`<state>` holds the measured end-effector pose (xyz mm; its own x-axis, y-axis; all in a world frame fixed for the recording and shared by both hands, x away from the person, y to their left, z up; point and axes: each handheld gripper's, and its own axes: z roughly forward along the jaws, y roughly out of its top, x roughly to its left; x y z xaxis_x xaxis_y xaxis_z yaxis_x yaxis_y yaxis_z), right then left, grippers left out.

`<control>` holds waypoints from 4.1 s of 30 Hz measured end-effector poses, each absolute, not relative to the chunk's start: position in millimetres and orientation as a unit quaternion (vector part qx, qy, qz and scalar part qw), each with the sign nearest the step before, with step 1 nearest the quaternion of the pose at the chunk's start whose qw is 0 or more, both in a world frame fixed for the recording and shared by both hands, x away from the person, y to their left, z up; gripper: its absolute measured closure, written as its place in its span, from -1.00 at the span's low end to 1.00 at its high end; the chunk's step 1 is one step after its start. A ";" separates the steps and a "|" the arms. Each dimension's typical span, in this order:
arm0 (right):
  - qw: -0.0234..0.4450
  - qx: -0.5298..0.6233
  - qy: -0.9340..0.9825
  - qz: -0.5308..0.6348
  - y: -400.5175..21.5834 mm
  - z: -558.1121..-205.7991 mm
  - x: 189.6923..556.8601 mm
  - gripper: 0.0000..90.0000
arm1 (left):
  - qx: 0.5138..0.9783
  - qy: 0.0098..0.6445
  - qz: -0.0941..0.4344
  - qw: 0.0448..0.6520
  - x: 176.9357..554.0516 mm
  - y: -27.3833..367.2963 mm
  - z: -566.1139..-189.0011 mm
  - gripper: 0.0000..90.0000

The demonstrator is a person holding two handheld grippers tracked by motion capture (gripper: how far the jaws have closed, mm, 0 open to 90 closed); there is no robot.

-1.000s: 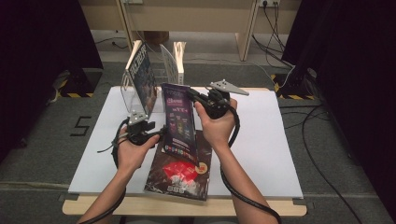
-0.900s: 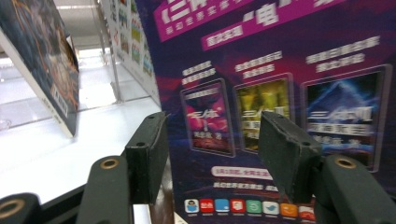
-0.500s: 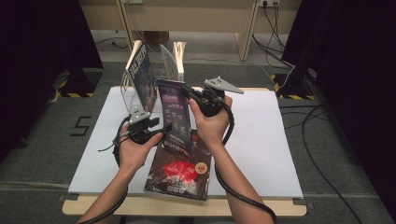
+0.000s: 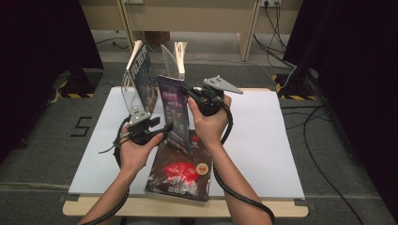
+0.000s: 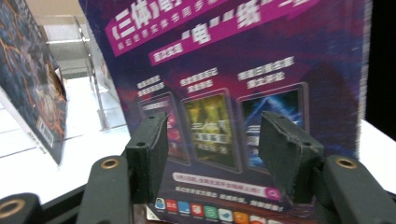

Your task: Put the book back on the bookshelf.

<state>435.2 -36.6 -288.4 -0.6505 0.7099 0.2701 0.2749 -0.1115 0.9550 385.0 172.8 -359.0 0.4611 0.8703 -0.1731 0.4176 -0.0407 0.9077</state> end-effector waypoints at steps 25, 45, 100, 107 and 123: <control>0.186 0.385 0.639 0.639 -13.2 -284.6 435.8 0.88 | 0.676 0.445 0.238 0.538 382.2 140.0 -330.9 -0.17; 0.195 0.385 0.645 0.631 -9.6 -284.3 434.1 0.88 | 0.676 0.467 0.273 0.500 394.6 127.4 -331.6 -0.13; 0.188 0.415 0.640 0.619 -102.7 -316.9 432.9 0.57 | 0.661 0.471 0.270 0.519 381.6 207.2 -338.5 0.87; 0.196 0.456 0.632 0.595 -143.2 -345.0 429.6 0.56 | 0.663 0.460 0.273 0.523 380.6 218.7 -336.9 0.87; 0.194 0.529 0.626 0.539 -199.8 -408.0 414.2 0.55 | 0.654 0.439 0.290 0.543 378.6 231.5 -342.9 0.87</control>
